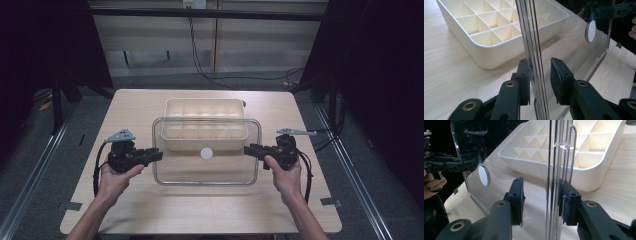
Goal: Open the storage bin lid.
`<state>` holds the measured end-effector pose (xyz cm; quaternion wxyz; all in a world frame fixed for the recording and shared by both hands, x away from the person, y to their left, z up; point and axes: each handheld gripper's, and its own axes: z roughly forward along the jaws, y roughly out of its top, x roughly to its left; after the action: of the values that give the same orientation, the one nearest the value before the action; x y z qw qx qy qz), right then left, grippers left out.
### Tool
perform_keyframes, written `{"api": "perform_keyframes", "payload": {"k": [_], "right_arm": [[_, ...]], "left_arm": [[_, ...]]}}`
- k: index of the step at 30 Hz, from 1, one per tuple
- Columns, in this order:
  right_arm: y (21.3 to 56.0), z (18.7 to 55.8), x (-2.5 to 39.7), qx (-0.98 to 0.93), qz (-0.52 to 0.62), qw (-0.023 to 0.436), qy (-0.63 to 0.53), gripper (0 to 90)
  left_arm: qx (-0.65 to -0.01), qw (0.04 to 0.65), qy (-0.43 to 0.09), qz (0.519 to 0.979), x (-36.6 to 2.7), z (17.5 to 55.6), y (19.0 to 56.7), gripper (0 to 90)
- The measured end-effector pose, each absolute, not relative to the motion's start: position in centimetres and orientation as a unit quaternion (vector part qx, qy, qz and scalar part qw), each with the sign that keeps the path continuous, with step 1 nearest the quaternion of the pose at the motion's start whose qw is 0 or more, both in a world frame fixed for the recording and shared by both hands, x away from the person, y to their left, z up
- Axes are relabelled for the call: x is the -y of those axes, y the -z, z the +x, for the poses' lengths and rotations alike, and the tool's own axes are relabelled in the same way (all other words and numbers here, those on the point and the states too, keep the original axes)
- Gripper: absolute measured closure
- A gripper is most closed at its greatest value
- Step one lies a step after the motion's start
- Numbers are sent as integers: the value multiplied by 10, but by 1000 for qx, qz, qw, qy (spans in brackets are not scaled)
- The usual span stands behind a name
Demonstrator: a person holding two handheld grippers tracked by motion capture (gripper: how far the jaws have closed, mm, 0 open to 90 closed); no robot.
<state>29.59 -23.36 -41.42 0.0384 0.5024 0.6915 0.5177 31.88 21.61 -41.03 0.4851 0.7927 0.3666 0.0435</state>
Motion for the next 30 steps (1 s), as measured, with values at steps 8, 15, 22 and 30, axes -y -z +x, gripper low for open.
{"api": "perform_keyframes", "payload": {"k": [8, 15, 22, 30], "right_arm": [[421, 285, 232, -696, 507, 24, -509, 600], [431, 278, 229, -703, 509, 14, -497, 605], [441, 275, 228, -703, 513, 8, -492, 604], [454, 274, 227, -704, 521, -9, -483, 598]], "left_arm": [[-365, 481, -34, 796, -219, 308, 415, 697], [-376, 467, -20, 800, -219, 303, 429, 697], [-376, 452, -10, 808, -220, 301, 438, 698], [-386, 449, 0, 806, -221, 297, 445, 698]]}}
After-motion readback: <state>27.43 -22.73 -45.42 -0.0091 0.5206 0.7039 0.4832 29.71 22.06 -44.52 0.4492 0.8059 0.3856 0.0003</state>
